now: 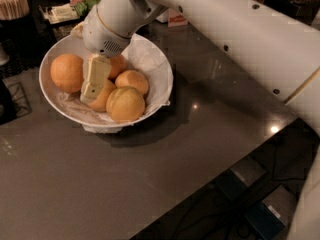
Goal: Pick orange from white bowl
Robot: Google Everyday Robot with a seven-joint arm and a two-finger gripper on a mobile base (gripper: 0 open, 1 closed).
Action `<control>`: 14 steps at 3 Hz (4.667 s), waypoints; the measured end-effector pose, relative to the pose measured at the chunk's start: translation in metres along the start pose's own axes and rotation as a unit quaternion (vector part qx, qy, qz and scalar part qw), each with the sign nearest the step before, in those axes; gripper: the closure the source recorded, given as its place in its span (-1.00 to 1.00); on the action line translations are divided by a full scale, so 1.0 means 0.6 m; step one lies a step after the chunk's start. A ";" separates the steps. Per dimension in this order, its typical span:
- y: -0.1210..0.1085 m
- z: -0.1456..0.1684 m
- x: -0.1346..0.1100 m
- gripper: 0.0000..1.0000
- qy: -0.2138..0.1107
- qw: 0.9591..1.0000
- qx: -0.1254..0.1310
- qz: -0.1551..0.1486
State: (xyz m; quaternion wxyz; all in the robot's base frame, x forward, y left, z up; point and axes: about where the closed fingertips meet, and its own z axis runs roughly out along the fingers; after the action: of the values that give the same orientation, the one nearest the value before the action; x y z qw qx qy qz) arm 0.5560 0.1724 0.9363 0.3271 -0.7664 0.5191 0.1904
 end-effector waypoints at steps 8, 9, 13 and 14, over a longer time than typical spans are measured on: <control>-0.021 0.065 0.001 0.82 0.005 1.000 -0.016 -0.013; -0.021 0.066 0.001 1.00 0.005 1.000 -0.016 -0.013; 0.013 -0.042 -0.021 1.00 -0.020 0.998 0.054 -0.019; 0.024 -0.093 -0.023 1.00 -0.016 0.996 0.085 -0.017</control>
Offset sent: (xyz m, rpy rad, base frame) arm 0.0011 0.0213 -0.0057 0.0006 -0.0131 0.0424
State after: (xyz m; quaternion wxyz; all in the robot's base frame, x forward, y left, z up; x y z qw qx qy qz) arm 0.5348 0.1393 0.9804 0.4027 -0.7416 0.5144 0.1525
